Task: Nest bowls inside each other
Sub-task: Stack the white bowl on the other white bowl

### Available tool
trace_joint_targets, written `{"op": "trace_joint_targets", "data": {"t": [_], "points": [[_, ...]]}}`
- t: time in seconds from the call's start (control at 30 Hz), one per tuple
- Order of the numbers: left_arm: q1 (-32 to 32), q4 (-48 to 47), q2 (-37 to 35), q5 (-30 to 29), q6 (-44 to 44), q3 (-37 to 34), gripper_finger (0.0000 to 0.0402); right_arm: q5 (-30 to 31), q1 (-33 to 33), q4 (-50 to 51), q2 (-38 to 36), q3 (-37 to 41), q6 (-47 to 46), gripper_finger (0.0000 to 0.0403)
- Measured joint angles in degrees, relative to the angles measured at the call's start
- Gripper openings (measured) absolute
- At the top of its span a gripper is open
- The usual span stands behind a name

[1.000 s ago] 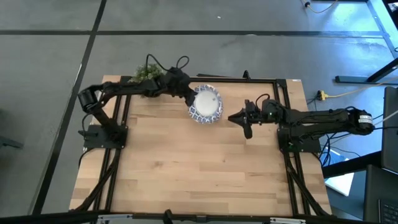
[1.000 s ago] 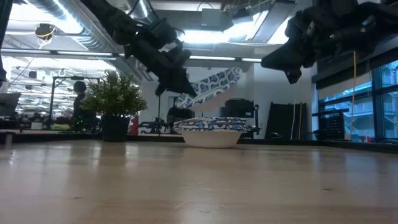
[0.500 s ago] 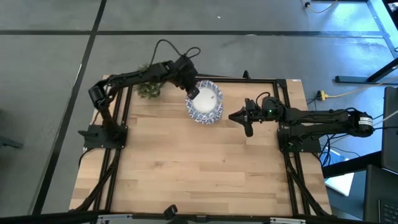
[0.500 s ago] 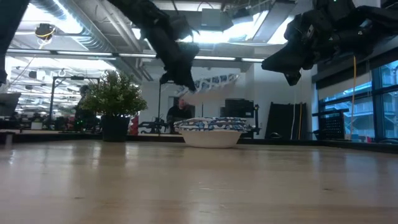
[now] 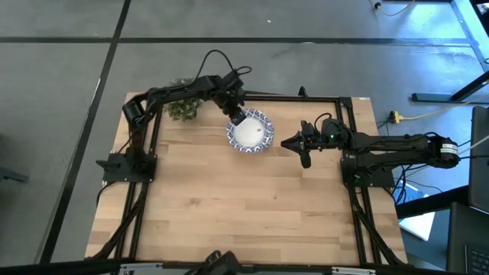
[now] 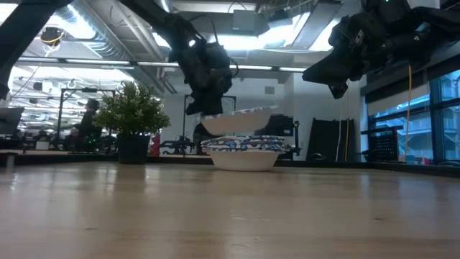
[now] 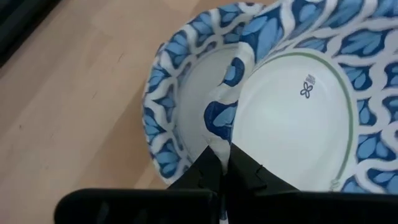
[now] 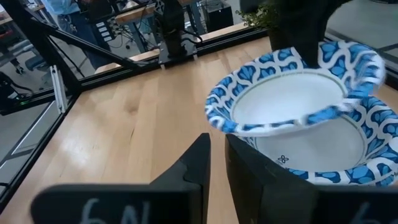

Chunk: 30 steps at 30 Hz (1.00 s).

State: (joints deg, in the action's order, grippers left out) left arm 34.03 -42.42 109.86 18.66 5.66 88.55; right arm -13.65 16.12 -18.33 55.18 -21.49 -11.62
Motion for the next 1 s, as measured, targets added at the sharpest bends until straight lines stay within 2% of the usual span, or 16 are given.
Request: {"op": "trace_joint_targets", "data": {"t": [0.4,1.0], "points": [[0.40,6.50,1.71,1.86,2.22,-0.02,0.0006,0.00,0.00,0.00,0.00,0.00,-0.10,0.0051],[0.51,5.51,1.64,1.72,2.70,-0.02,0.0057,0.00,0.00,0.22,0.00,0.02,0.13,0.0051]]}}
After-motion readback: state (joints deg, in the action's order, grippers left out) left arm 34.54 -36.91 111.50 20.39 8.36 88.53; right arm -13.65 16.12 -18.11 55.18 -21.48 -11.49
